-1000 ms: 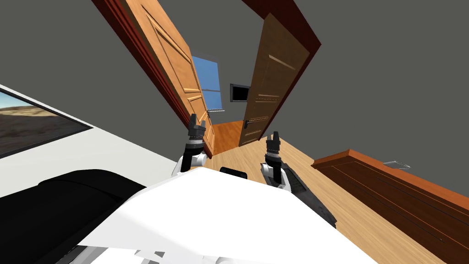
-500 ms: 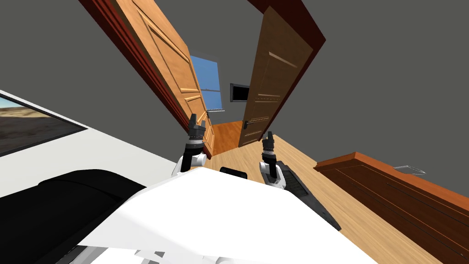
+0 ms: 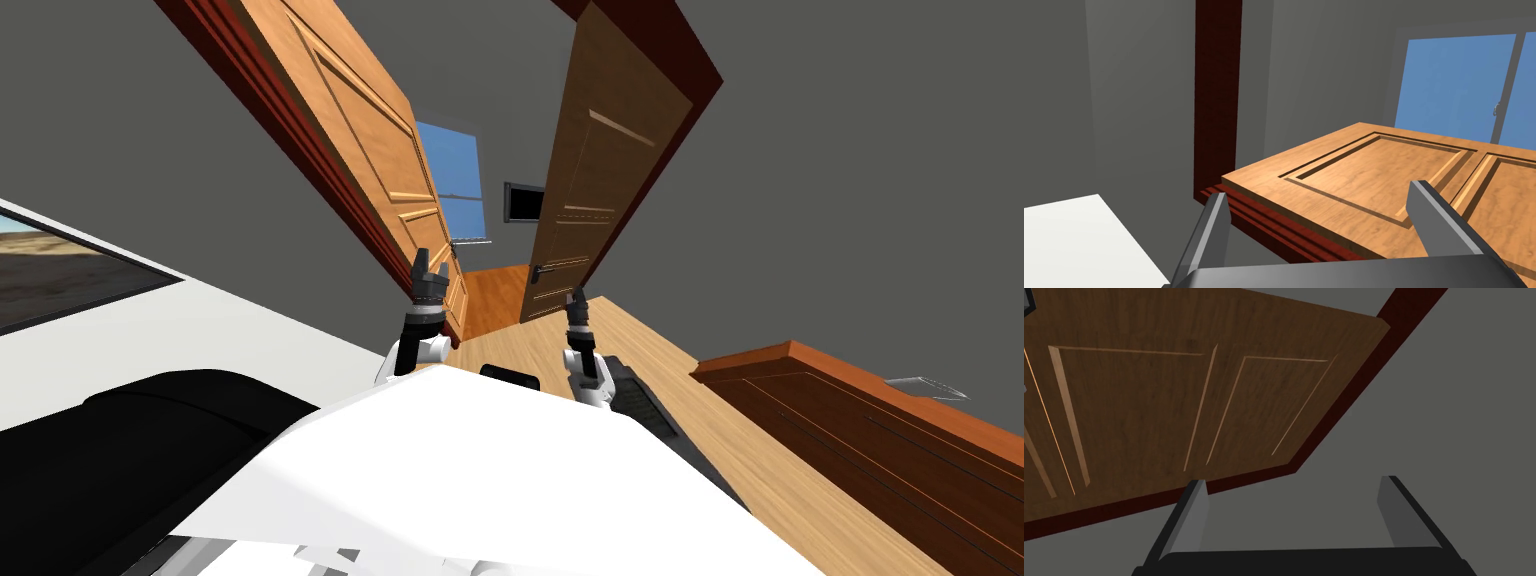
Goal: Push the door open
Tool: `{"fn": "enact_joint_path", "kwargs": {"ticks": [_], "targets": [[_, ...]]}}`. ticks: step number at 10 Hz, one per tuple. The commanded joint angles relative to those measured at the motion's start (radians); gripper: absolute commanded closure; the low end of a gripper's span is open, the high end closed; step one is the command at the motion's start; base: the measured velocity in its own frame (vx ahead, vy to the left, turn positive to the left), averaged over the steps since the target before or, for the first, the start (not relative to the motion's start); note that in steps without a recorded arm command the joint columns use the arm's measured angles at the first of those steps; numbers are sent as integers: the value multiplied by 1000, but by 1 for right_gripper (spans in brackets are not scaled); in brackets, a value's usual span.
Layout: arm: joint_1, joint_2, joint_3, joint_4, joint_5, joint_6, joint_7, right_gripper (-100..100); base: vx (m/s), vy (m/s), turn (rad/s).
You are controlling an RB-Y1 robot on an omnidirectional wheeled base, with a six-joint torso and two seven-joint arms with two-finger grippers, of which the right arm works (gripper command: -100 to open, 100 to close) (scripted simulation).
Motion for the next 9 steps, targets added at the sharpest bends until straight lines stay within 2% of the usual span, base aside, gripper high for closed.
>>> {"fn": "enact_joint_path", "kwargs": {"ticks": [1,2,3,5,6,8,9], "targets": [[-27,-7,6,48,8,7,-23,-100,50,-46,32],[-52,-11,10,76,15,7,-41,-100,59,-62,61],[-52,-11,10,90,15,7,-41,-100,55,-52,32],[-102,-21,18,159,29,8,-79,-100,63,-59,48],[-102,-21,18,176,29,8,-79,-100,58,-51,32],[-153,-30,27,249,43,9,-116,-100,63,-61,51],[-153,-30,27,262,43,9,-116,-100,55,-63,26]]}}
